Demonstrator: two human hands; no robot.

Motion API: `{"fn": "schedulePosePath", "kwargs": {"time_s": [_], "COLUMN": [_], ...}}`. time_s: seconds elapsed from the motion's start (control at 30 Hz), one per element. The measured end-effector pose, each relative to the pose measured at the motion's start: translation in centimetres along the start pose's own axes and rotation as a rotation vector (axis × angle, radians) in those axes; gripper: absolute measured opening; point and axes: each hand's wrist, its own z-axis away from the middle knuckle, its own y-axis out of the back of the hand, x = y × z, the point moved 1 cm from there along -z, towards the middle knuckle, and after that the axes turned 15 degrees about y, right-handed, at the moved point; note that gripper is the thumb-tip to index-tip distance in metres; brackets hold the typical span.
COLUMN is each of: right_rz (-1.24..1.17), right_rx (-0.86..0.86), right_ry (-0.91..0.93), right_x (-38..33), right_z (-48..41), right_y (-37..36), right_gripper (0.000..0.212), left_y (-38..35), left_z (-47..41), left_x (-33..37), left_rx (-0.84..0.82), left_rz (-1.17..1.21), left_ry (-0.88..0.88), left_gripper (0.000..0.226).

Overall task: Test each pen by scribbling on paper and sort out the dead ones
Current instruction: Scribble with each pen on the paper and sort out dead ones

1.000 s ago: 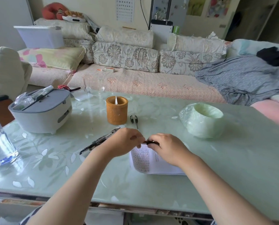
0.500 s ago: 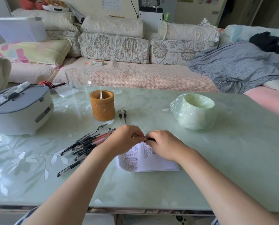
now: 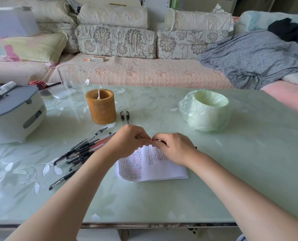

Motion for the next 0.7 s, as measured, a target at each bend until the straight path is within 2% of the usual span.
{"fn": "schedulePosePath", "kwargs": {"time_s": [0.17,0.3,0.4,0.57,0.63,0.7], "right_rz": [-0.095,-0.26,-0.477,-0.943,-1.007,-1.01], "right_rx": [-0.037,0.02,0.091,0.172,0.174,0.186], "right_ry": [-0.057,-0.098,-0.167,-0.282,-0.256,-0.211], "right_x": [0.3,1.0,1.4,1.1,1.1,1.1], "right_z": [-0.2,0.0,0.1,0.4,0.6,0.8], "right_y": [-0.5,-1.0,-1.3,-1.5,-1.5,-1.7], "right_gripper": [0.025,0.03,0.027,0.05,0.056,0.048], "left_y": [-0.3,-0.4,-0.8,-1.2,-1.4,-1.7], "left_z": [0.0,-0.1,-0.2,-0.3,-0.4,-0.5], "left_x": [-0.7,-1.6,-1.9,-1.7,-1.8,-1.9], "left_rx": [0.033,0.091,0.068,0.032,0.017,0.025], "left_rz": [-0.051,-0.229,-0.32,-0.423,-0.442,-0.456], "left_ry": [-0.002,-0.013,0.003,0.01,0.019,0.02], "left_gripper": [0.005,0.005,0.007,0.017,0.021,0.022]}}
